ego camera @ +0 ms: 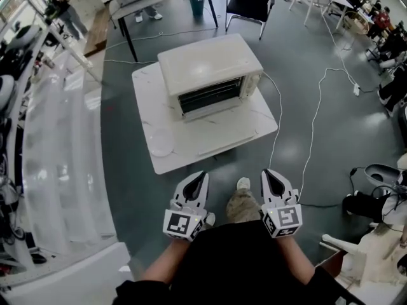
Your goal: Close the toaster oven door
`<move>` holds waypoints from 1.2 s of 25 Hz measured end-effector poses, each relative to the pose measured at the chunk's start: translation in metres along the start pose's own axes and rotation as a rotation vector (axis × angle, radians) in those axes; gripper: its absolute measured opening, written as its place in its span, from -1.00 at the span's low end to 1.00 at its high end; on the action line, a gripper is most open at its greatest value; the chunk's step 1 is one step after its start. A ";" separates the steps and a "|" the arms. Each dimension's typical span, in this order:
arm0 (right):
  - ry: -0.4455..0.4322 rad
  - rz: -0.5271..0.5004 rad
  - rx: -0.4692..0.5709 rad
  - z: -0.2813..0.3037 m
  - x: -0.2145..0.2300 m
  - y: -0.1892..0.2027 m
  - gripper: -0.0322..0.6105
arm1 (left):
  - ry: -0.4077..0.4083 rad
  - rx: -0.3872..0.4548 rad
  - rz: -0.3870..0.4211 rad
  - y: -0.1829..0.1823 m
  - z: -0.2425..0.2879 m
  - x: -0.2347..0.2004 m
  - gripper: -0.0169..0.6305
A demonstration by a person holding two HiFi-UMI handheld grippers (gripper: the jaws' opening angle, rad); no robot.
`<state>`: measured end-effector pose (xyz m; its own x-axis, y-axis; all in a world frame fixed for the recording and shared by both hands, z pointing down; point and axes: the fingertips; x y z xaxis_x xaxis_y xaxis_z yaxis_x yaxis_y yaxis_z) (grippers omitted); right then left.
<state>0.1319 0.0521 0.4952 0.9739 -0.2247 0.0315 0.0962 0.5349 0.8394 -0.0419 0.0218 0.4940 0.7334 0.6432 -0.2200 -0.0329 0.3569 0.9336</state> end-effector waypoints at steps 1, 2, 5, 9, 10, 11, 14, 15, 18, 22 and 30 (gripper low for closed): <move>-0.019 -0.002 -0.005 0.010 0.009 -0.004 -0.84 | 0.000 -0.012 -0.013 -0.002 0.013 -0.001 -0.90; -0.042 -0.008 -0.011 0.019 0.019 -0.007 -0.84 | -0.005 -0.023 -0.026 -0.004 0.026 -0.001 -0.90; -0.133 -0.028 -0.022 0.040 0.049 -0.018 -0.84 | -0.037 -0.055 -0.055 -0.007 0.063 0.003 -0.90; -0.216 -0.059 -0.026 0.071 0.089 -0.035 -0.84 | -0.121 -0.062 -0.076 -0.016 0.107 0.001 -0.90; -0.233 -0.072 -0.027 0.078 0.097 -0.038 -0.84 | -0.145 -0.061 -0.082 -0.017 0.116 0.000 -0.90; -0.252 -0.087 -0.027 0.085 0.104 -0.041 -0.84 | -0.166 -0.059 -0.089 -0.018 0.123 -0.001 -0.90; -0.315 -0.119 -0.026 0.104 0.120 -0.050 -0.84 | -0.227 -0.047 -0.103 -0.017 0.136 -0.001 -0.90; -0.334 -0.123 -0.028 0.110 0.124 -0.053 -0.84 | -0.250 -0.046 -0.111 -0.016 0.137 -0.003 -0.90; -0.369 -0.139 -0.028 0.125 0.124 -0.067 -0.84 | -0.315 -0.053 -0.137 -0.012 0.133 -0.016 -0.90; -0.386 -0.173 -0.033 0.138 0.108 -0.078 -0.84 | -0.382 -0.050 -0.156 -0.007 0.117 -0.039 -0.90; -0.441 -0.243 -0.035 0.154 0.038 -0.085 -0.84 | -0.422 -0.087 -0.168 0.014 0.091 -0.083 -0.89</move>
<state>0.1293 -0.1272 0.5086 0.7435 -0.6650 0.0701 0.3234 0.4494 0.8327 -0.0416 -0.0880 0.5513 0.9451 0.2463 -0.2149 0.0663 0.4993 0.8639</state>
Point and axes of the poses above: the fingertips, and each gripper's own axes: z forward along the fingers, x to its right, y out of its underside, and after that the axes turned 12 degrees about -x, right-handed
